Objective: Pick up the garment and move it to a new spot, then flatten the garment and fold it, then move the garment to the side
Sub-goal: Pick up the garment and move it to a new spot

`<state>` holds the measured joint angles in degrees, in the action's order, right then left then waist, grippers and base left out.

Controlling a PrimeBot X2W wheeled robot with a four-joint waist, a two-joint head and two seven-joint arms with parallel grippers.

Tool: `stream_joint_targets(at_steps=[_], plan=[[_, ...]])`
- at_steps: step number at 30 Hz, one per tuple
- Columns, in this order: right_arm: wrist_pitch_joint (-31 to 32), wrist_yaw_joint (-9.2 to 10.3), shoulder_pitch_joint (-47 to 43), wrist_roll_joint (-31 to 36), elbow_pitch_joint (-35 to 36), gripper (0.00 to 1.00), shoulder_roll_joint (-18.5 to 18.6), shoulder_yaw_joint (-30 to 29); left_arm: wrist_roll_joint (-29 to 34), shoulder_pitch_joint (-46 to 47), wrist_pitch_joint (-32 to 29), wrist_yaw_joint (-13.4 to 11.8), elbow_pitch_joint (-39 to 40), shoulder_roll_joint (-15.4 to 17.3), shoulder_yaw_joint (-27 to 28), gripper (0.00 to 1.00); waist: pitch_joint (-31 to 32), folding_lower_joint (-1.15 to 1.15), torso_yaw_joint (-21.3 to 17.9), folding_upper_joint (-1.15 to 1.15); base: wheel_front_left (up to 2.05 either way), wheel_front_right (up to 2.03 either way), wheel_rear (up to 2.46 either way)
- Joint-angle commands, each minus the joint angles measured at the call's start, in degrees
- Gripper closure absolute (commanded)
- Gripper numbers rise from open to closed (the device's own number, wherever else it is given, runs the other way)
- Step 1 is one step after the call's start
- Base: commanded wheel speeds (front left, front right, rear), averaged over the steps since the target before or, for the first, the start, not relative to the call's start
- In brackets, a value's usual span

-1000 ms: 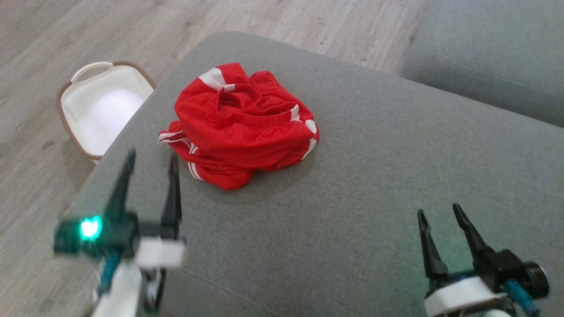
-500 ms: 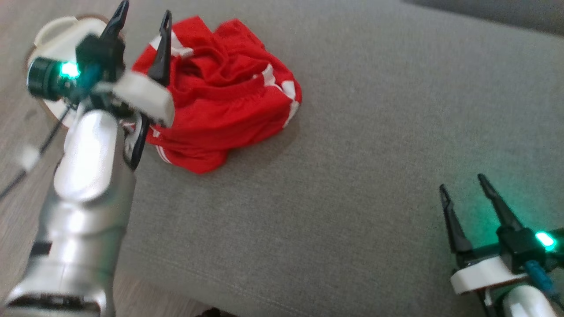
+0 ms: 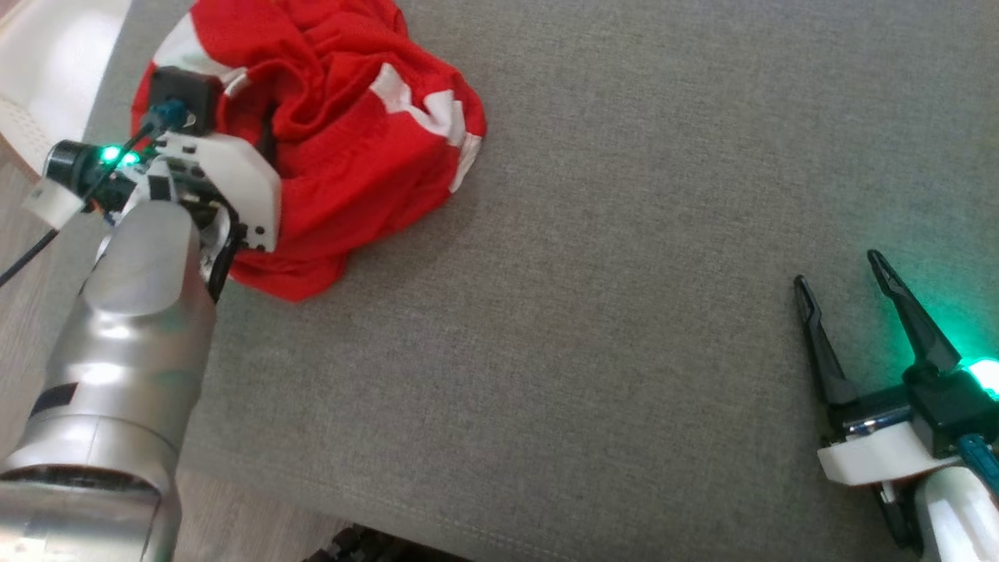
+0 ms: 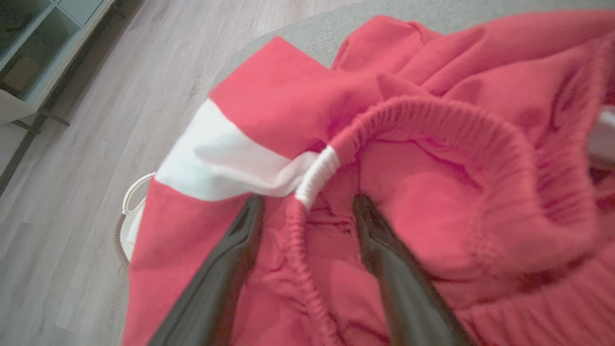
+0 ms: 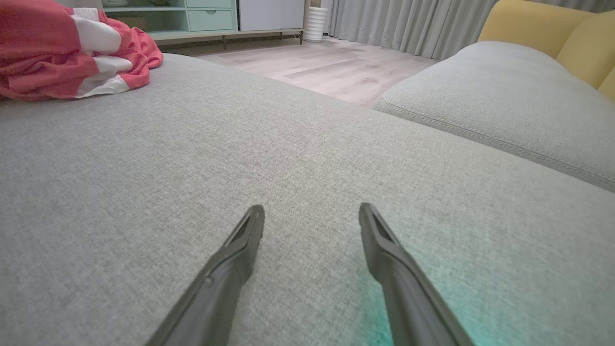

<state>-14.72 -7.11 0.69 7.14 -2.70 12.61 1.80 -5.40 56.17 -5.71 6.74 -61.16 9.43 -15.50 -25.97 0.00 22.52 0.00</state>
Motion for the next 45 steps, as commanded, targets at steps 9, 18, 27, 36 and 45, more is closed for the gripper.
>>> stream_joint_targets(at_steps=[9,18,27,36,45], plan=[[-0.28,-0.37,1.38,-0.59,-1.29,0.00,-0.69,1.66,1.30,5.97,10.81,-2.34,-2.54,4.14,-0.48,1.00,1.81,0.00,-0.87,0.00,0.00,0.00,0.00],[-0.28,-0.37,0.91,-2.69,-3.11,0.00,-6.28,3.24,4.27,11.01,13.82,-1.61,-0.78,3.49,-4.99,1.00,13.31,0.00,-5.03,0.00,0.00,0.00,0.00],[-0.28,-0.37,-3.44,-5.14,-4.33,0.00,-9.65,3.89,5.76,13.84,13.05,0.24,8.13,1.58,-10.91,1.00,24.93,0.00,-17.28,0.00,0.00,0.00,0.00],[-0.28,-0.37,-4.56,-9.65,-3.96,0.00,-9.71,5.47,1.88,17.08,11.29,0.70,16.75,-0.39,-13.98,1.00,26.73,0.00,-30.03,0.00,0.00,0.00,0.00],[-0.28,-0.37,-4.47,-11.28,-3.73,0.00,-9.72,6.16,-4.05,12.70,11.81,0.73,12.22,-2.81,-15.75,1.00,24.74,0.00,-33.53,0.00,0.00,0.00,0.00]])
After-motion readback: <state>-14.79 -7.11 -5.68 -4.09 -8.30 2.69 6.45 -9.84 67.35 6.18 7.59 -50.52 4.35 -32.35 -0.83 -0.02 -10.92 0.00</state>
